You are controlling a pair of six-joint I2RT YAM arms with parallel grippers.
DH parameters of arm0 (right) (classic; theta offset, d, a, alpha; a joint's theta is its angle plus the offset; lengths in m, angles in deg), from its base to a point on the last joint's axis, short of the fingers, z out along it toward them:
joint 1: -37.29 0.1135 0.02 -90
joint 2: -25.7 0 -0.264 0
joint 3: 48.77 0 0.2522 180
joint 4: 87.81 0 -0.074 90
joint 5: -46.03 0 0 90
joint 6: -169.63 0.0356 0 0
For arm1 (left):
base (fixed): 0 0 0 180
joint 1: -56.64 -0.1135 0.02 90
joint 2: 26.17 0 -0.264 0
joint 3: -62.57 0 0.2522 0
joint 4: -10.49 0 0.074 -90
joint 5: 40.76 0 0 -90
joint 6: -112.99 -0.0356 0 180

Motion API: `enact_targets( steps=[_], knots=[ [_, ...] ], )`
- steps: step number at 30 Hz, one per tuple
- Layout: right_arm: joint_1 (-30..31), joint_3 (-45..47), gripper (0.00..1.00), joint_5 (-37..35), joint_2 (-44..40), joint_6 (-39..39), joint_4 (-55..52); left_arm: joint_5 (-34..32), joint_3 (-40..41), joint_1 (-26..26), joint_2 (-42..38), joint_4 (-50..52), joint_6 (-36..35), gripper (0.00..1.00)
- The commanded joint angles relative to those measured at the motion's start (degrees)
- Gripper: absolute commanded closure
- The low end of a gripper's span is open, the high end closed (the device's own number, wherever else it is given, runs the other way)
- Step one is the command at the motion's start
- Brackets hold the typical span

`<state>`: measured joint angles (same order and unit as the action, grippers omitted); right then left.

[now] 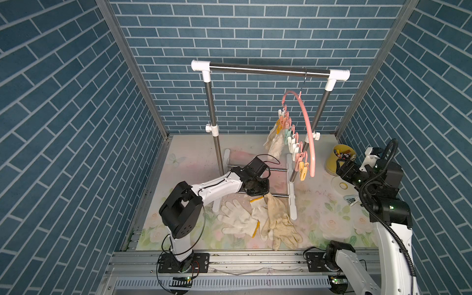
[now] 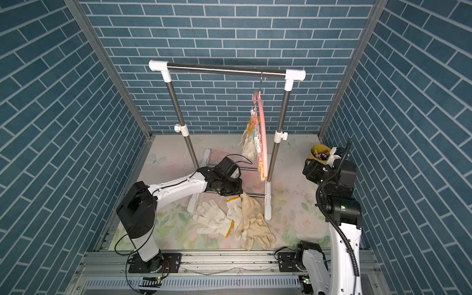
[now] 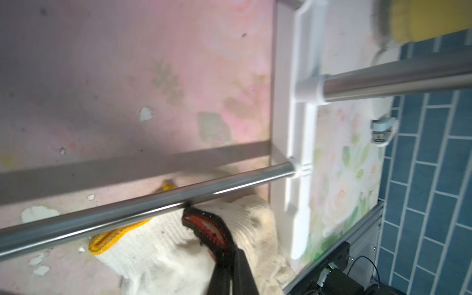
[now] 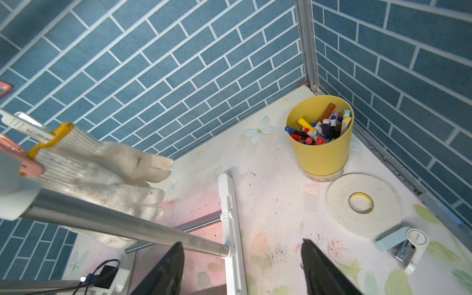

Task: Clip the gloves onto a hanger to dry
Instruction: Pick up the glove from the center of the board.

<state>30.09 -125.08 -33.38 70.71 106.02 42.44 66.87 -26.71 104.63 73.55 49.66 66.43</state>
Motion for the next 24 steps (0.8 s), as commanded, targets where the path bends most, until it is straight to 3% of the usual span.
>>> enact_targets(
  steps=[1,5,9,13,17,20,24],
  knots=[
    [-0.26,-3.48,0.27,2.27,-1.63,-2.08,-2.03,-3.04,0.55,1.98,-6.57,-1.08,-11.5,1.0],
    [-0.26,-5.52,0.27,4.41,-2.49,-3.34,-3.66,-4.53,3.94,2.46,-14.2,-2.51,-24.11,1.0],
    [-0.27,-7.19,0.27,9.13,-2.8,-4.82,-4.21,-7.0,4.37,2.59,-21.01,1.39,-42.49,1.0],
    [-0.26,-7.33,0.27,21.46,-4.52,-7.36,-0.72,-12.49,8.05,2.59,-30.47,0.58,-59.26,1.0],
    [-0.11,-8.03,0.29,38.73,-4.81,-7.8,2.63,-15.82,13.32,2.29,-39.47,-8.51,-70.57,1.0],
    [0.51,-8.15,0.31,47.14,-3.83,-5.3,5.74,-13.0,12.53,1.41,-40.74,-11.24,-77.13,1.0],
    [1.84,-9.0,0.32,50.38,-2.15,-3.81,7.81,-4.8,6.53,-2.86,-36.35,-7.16,-81.62,1.0]
  ],
)
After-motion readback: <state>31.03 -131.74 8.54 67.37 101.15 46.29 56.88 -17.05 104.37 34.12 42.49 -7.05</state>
